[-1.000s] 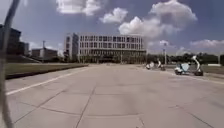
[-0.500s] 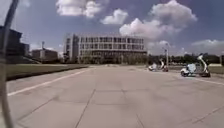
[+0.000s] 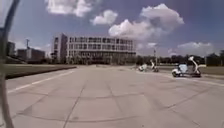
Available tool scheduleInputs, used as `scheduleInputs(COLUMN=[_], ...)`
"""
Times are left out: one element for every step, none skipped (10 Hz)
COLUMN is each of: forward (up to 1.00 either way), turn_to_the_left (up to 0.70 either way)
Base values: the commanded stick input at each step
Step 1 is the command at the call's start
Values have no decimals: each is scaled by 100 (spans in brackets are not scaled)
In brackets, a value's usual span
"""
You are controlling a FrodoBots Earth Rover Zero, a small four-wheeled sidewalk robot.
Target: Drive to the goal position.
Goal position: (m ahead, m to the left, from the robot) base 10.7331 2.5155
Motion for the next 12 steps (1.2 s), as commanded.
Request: scheduleInputs(forward=[85, 85, 85, 85, 85, 85, 85, 85, 85, 85, 85, 85], turn_to_the_left=[0, 0, 0, -10, -32, -31, -8, 0, 0, 0, 0, 0])
